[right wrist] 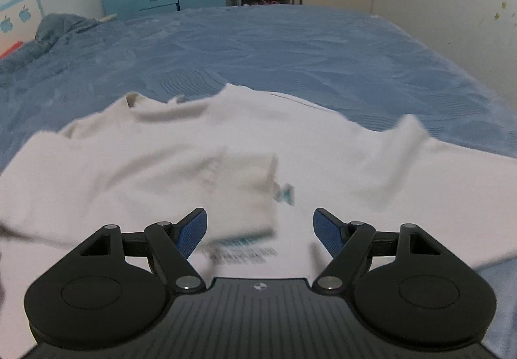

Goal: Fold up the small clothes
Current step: 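Reach the right tool to the other sleeve and close on it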

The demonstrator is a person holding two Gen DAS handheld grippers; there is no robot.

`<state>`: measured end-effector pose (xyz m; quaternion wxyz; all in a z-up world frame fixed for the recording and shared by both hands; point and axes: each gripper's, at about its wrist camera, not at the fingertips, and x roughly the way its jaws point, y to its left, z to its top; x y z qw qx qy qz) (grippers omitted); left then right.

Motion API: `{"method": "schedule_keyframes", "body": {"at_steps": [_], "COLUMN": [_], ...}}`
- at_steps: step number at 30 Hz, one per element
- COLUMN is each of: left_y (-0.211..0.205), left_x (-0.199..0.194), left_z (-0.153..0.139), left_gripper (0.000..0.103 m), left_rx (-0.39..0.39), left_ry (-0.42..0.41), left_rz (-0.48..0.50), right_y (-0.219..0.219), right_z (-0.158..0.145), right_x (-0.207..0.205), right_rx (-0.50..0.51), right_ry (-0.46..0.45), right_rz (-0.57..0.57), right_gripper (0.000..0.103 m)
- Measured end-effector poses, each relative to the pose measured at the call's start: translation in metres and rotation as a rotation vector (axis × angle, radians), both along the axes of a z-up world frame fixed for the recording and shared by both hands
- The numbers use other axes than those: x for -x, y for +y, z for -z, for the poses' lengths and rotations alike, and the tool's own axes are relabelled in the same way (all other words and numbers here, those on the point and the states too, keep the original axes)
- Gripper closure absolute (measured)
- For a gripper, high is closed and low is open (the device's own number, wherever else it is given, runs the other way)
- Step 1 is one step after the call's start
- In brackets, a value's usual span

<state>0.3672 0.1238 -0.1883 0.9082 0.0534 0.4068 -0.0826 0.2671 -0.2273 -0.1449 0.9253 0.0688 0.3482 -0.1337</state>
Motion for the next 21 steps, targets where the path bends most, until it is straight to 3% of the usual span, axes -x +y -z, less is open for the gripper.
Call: {"method": "schedule_keyframes", "body": {"at_steps": [4, 7, 8, 9, 13, 16, 18, 21], "left_y": [0.005, 0.01, 0.011, 0.012, 0.012, 0.011, 0.009, 0.004], "left_x": [0.008, 0.006, 0.006, 0.01, 0.014, 0.016, 0.017, 0.016], "left_z": [-0.007, -0.002, -0.001, -0.002, -0.003, -0.008, -0.011, -0.008], "left_gripper": [0.053, 0.053, 0.053, 0.053, 0.053, 0.053, 0.053, 0.053], "left_rx": [0.03, 0.04, 0.04, 0.042, 0.02, 0.014, 0.004, -0.022], "left_ry": [-0.001, 0.007, 0.011, 0.01, 0.019, 0.004, -0.003, 0.005], "left_rz": [-0.02, -0.04, -0.043, -0.044, -0.046, -0.038, -0.029, -0.018], "right_y": [-0.005, -0.017, -0.019, -0.019, -0.013, -0.007, -0.014, -0.037], "right_z": [0.019, 0.037, 0.037, 0.035, 0.014, -0.003, -0.008, 0.001], "right_x": [-0.039, -0.061, -0.06, -0.057, -0.037, -0.02, -0.014, -0.018], "right_rx": [0.064, 0.014, 0.001, -0.013, 0.051, 0.185, 0.221, 0.168], "right_ry": [0.039, 0.095, 0.081, 0.061, -0.028, -0.085, -0.08, -0.007], "right_rz": [0.069, 0.067, 0.06, 0.042, 0.052, 0.126, 0.179, 0.228], "right_gripper": [0.015, 0.034, 0.057, 0.099, 0.099, 0.099, 0.099, 0.099]}}
